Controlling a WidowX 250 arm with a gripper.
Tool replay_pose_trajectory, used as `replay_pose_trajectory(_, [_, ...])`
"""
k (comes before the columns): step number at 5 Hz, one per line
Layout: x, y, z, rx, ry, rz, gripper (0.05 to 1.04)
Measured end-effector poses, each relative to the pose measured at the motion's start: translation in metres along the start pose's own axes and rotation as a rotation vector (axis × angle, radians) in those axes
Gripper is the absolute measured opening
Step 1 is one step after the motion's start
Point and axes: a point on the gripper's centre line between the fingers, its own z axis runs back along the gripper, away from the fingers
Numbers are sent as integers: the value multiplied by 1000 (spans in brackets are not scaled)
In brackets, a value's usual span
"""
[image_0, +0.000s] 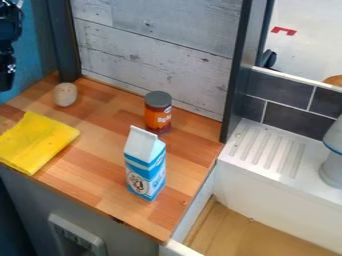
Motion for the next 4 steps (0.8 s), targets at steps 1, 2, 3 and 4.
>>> replay_pose_trajectory(1, [1, -3, -11, -25, 24, -5, 1008])
replay_pose_trajectory(2, [2, -15, -24, -83, 14, 10, 1008])
replay_pose_trajectory(3, [1, -20, -36, -81, 15, 29, 1008])
replay_pose_trajectory(4, [-2, -16, -62, -45, 81, 74, 1008])
